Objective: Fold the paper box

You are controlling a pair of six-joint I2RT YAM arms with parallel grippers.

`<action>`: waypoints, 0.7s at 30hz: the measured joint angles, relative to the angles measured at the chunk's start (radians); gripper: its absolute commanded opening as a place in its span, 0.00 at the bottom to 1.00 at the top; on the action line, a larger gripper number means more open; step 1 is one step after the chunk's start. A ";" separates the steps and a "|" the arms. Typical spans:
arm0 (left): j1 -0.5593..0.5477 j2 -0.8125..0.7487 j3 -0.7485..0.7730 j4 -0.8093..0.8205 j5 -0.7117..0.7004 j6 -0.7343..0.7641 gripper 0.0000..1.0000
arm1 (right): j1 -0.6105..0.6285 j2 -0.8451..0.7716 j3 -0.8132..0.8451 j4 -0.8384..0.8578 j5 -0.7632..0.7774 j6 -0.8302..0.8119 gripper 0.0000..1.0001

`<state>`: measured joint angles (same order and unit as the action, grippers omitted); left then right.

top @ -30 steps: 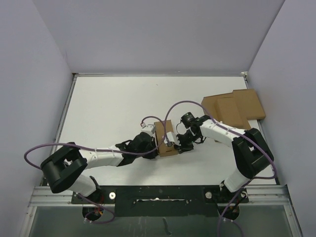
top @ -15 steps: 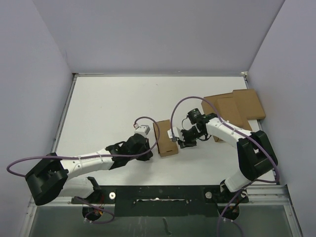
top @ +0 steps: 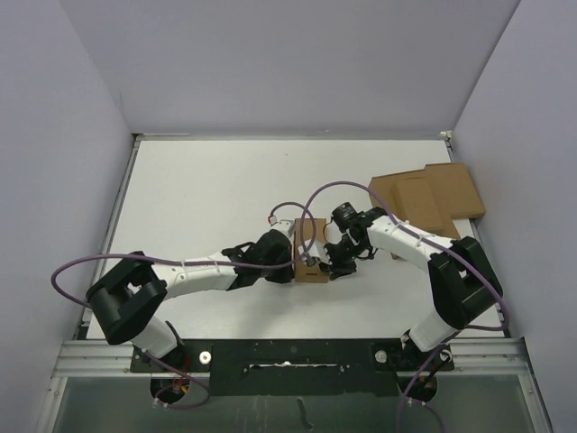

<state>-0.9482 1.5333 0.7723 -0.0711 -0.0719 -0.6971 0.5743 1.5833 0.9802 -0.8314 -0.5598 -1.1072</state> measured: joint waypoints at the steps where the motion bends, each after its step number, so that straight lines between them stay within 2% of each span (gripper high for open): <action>1: 0.000 0.002 0.003 0.002 0.001 0.000 0.00 | -0.008 0.000 0.000 -0.001 -0.002 0.002 0.05; 6: -0.008 -0.025 -0.011 0.010 0.006 -0.014 0.00 | -0.074 -0.011 0.000 0.019 -0.039 -0.006 0.08; 12: 0.009 -0.219 -0.096 0.006 0.010 -0.024 0.00 | -0.148 -0.045 0.000 0.054 -0.073 -0.011 0.11; 16: 0.082 -0.264 -0.110 0.006 0.020 -0.012 0.02 | -0.176 -0.054 0.000 0.109 -0.063 0.031 0.12; 21: 0.213 -0.206 -0.093 0.016 0.077 0.036 0.02 | -0.174 -0.024 0.005 0.203 -0.016 0.109 0.13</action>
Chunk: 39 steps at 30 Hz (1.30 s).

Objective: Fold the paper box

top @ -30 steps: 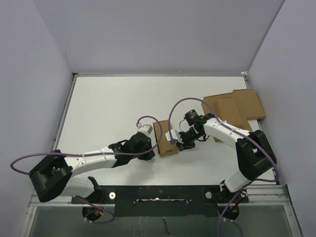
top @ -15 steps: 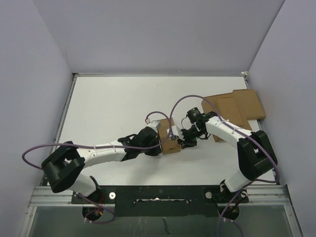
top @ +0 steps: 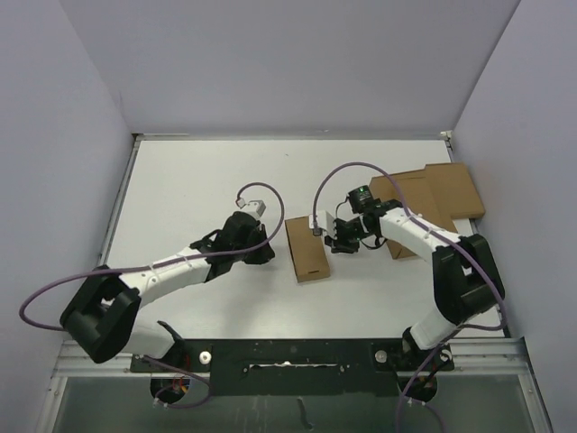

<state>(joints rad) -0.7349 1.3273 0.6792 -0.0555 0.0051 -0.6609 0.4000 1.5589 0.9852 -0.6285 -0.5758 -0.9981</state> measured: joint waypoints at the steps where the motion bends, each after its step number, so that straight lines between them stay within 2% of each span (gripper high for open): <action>1: 0.017 0.035 0.016 0.003 0.011 0.012 0.01 | 0.006 0.021 0.009 0.012 0.013 0.014 0.13; 8: 0.029 0.288 0.173 0.087 0.105 0.055 0.01 | 0.080 0.173 0.076 0.077 0.104 0.072 0.14; 14: 0.036 0.340 0.207 0.128 0.125 0.066 0.06 | 0.050 0.167 0.076 0.065 0.119 0.087 0.16; 17: 0.047 0.299 0.179 0.126 0.122 0.071 0.10 | 0.011 0.134 0.074 0.051 0.086 0.087 0.17; 20: 0.080 0.140 0.094 0.099 0.103 0.077 0.15 | -0.058 0.046 0.066 0.032 0.030 0.085 0.20; 23: 0.105 -0.053 0.031 0.089 0.095 0.097 0.31 | -0.121 -0.048 0.064 0.010 -0.036 0.080 0.23; 28: 0.109 -0.393 -0.037 0.106 0.099 0.152 0.68 | -0.231 -0.197 0.066 -0.042 -0.153 0.071 0.41; 30: 0.114 -0.481 -0.037 0.109 0.101 0.164 0.82 | -0.261 -0.245 0.083 -0.084 -0.174 0.068 0.57; 33: 0.131 -0.571 -0.023 0.099 0.114 0.175 0.96 | -0.274 -0.297 0.148 -0.155 -0.190 0.068 0.82; 35: 0.142 -0.595 0.008 0.081 0.127 0.170 0.98 | -0.278 -0.328 0.220 -0.187 -0.199 0.085 0.96; 39: 0.150 -0.600 0.093 0.055 0.153 0.145 0.98 | -0.296 -0.401 0.339 -0.190 -0.218 0.163 0.98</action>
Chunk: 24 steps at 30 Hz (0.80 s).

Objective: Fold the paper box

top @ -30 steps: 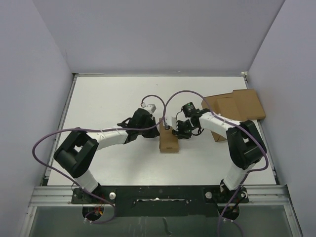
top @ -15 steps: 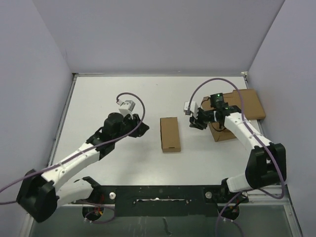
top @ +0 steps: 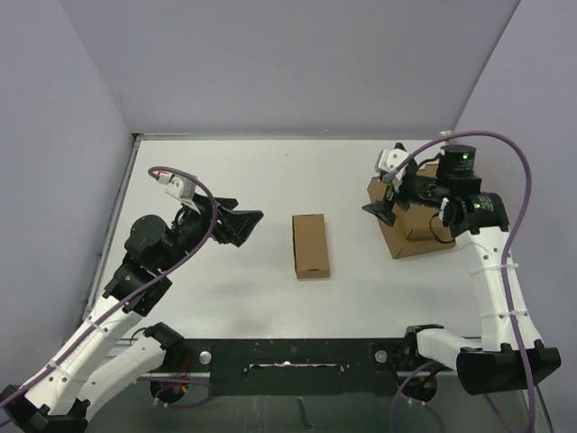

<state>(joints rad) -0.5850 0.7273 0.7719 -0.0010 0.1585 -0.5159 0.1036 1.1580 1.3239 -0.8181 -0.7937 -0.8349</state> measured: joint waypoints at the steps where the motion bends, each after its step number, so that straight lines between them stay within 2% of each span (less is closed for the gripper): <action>1: 0.002 0.000 0.016 -0.002 0.005 -0.005 0.98 | -0.008 -0.010 0.026 -0.002 -0.005 0.023 0.98; 6: 0.006 0.009 0.145 -0.036 0.051 -0.035 0.98 | -0.078 -0.008 0.171 0.013 -0.038 0.238 0.98; 11: 0.006 0.069 0.339 -0.096 0.078 -0.040 0.98 | -0.120 0.029 0.262 0.024 -0.010 0.505 0.98; 14: 0.006 0.101 0.421 -0.128 0.085 -0.030 0.98 | -0.137 0.053 0.336 0.016 -0.009 0.595 0.98; 24: 0.020 0.148 0.476 -0.252 0.078 -0.010 0.98 | -0.159 0.070 0.560 -0.008 0.020 0.845 0.98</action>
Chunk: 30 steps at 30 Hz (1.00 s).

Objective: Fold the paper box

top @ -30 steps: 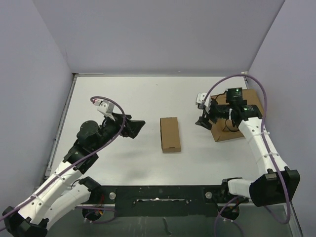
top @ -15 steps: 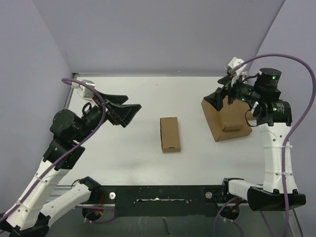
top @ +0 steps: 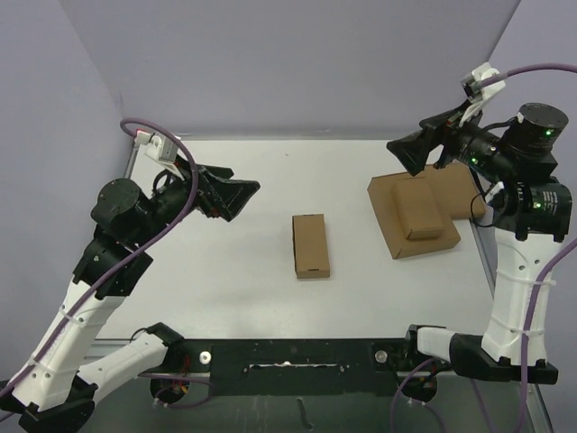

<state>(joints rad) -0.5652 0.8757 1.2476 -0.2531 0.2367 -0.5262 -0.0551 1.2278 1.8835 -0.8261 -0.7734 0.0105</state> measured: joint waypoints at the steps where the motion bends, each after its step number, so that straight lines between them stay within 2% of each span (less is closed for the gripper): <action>1: 0.003 0.008 0.010 -0.014 0.000 0.000 0.98 | -0.004 0.000 0.017 -0.004 0.011 0.023 0.98; 9: 0.013 0.052 0.111 -0.070 0.001 0.011 0.98 | -0.018 0.004 0.080 -0.032 0.043 0.077 0.98; 15: 0.019 0.067 0.174 -0.098 0.004 0.035 0.98 | -0.043 0.027 0.086 -0.074 -0.058 -0.003 0.98; 30: 0.045 0.092 0.179 -0.132 0.012 0.042 0.98 | -0.089 0.056 0.109 -0.073 -0.140 0.045 0.98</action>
<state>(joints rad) -0.5201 0.9680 1.4261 -0.3855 0.2485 -0.4839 -0.1436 1.2839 1.9926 -0.8993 -0.9138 0.0559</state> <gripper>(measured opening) 0.979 0.980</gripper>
